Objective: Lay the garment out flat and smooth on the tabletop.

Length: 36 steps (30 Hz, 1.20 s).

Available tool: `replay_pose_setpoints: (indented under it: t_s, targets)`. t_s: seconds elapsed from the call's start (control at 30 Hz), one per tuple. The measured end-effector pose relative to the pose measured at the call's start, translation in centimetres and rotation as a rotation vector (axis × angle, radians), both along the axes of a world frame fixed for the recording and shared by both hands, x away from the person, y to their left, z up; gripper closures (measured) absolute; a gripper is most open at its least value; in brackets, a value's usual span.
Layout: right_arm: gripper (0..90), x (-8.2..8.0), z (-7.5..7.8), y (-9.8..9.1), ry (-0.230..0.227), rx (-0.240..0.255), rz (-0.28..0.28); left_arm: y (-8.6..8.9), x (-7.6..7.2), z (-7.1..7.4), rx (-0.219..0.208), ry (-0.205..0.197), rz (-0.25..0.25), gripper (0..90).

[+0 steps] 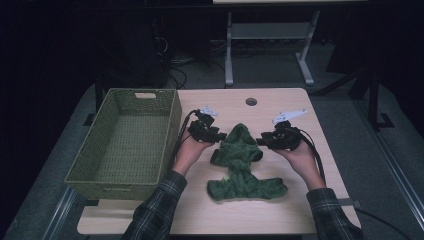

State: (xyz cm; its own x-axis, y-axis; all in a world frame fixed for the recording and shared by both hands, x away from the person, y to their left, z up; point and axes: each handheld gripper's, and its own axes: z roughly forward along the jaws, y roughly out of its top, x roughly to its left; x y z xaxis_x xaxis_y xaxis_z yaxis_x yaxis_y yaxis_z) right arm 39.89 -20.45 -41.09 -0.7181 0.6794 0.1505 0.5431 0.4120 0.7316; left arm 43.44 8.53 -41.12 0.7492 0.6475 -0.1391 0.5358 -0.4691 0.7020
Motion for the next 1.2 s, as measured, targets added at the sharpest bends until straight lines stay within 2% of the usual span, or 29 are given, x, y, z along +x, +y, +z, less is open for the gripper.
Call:
replay_pose_setpoints:
  t_s: [0.27,0.47,0.63,0.7,0.8,0.87,1.1,1.2]
  targets:
    - [60.4,1.5,-1.8,1.1,0.032,-0.010,0.001,-0.7,1.5,-2.4,0.023,0.034,-0.009,50.5]
    - [60.8,2.3,-3.1,1.6,0.058,-0.016,-0.014,-1.4,2.0,-3.7,0.014,0.052,-0.025,49.6]
    - [66.2,2.9,-4.2,1.9,0.082,-0.016,-0.012,-1.9,2.1,-4.6,0.055,0.057,-0.060,50.5]
    - [70.4,3.0,-4.6,2.1,0.092,-0.024,-0.007,-2.1,2.1,-4.8,0.092,0.062,-0.087,53.8]
    - [78.9,3.0,-5.0,2.2,0.092,-0.040,-0.004,-2.3,1.9,-4.8,0.125,0.056,-0.097,73.9]
    - [83.7,3.0,-5.0,2.2,0.087,-0.046,-0.002,-2.3,1.8,-4.6,0.116,0.049,-0.099,82.8]
    - [84.8,2.8,-3.9,1.5,0.045,-0.038,-0.020,-1.7,1.5,-3.1,0.072,0.003,-0.066,86.0]
    - [85.1,2.7,-3.7,1.2,0.040,-0.041,-0.027,-1.3,1.6,-2.9,0.086,-0.013,-0.049,86.0]
